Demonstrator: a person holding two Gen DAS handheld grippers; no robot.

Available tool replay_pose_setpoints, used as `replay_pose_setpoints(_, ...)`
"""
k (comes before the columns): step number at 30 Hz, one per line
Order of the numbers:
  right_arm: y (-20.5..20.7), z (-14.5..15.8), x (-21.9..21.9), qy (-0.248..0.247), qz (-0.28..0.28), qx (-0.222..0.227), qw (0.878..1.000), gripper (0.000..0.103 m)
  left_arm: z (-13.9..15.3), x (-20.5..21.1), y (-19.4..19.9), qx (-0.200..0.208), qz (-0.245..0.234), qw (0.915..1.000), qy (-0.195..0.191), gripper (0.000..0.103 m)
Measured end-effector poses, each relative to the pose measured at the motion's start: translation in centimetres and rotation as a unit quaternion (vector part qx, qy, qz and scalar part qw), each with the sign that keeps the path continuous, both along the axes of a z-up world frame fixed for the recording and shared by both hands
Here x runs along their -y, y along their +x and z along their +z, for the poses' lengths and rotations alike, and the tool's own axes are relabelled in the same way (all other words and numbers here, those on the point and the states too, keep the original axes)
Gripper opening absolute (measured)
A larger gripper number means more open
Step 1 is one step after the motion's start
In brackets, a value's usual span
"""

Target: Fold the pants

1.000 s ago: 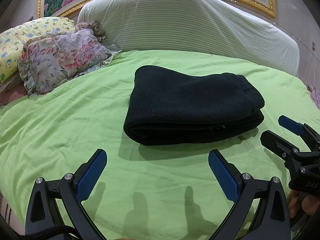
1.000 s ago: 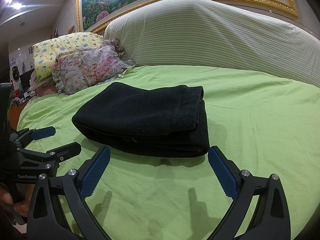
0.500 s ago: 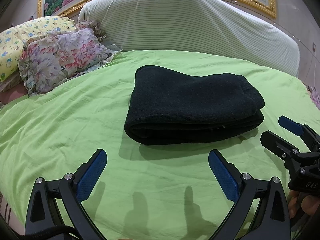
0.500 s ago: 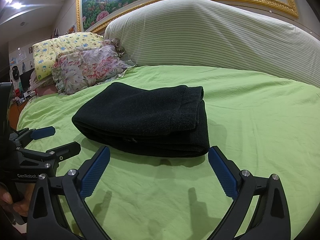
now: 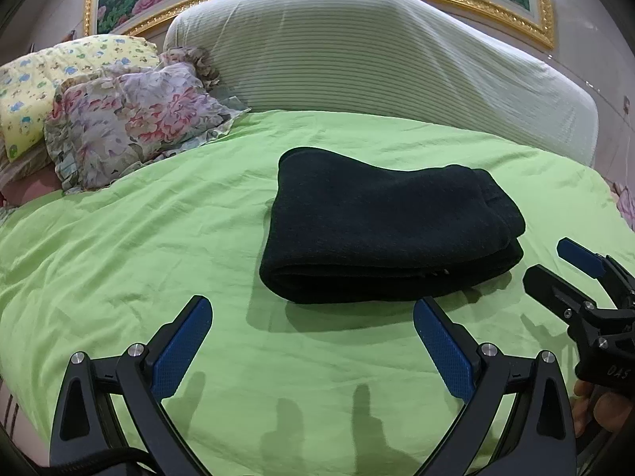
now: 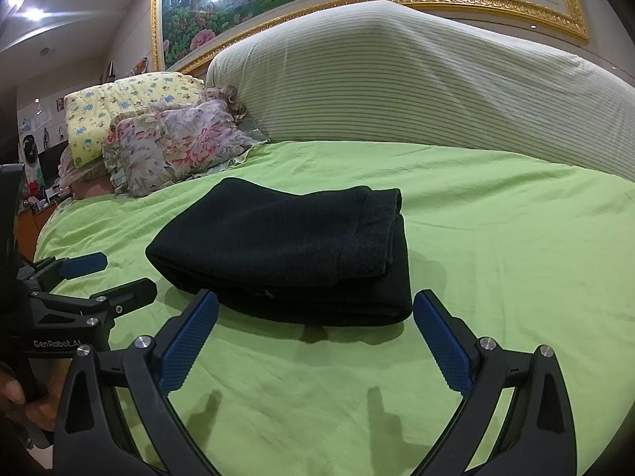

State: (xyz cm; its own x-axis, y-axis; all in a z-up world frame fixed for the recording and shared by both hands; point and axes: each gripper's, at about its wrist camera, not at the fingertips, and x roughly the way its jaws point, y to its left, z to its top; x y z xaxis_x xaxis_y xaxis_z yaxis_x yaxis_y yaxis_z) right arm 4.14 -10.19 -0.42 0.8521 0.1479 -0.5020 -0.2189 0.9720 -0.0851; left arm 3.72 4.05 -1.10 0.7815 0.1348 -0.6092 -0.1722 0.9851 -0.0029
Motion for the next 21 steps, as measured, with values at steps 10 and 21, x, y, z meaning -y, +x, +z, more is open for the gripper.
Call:
replay_pose_setpoints(10, 0.8, 1.0, 0.5, 0.013, -0.004, 0.0, 1.0, 0.099, 0.3, -0.1, 0.7, -0.012, -0.001, 0.9999, -0.005, 0.102)
replay_pose_setpoints(21, 1.1, 1.2, 0.5, 0.021, -0.005, -0.005, 1.0, 0.1, 0.7, 0.4, 1.2, -0.022, -0.006, 0.9997, -0.003, 0.102)
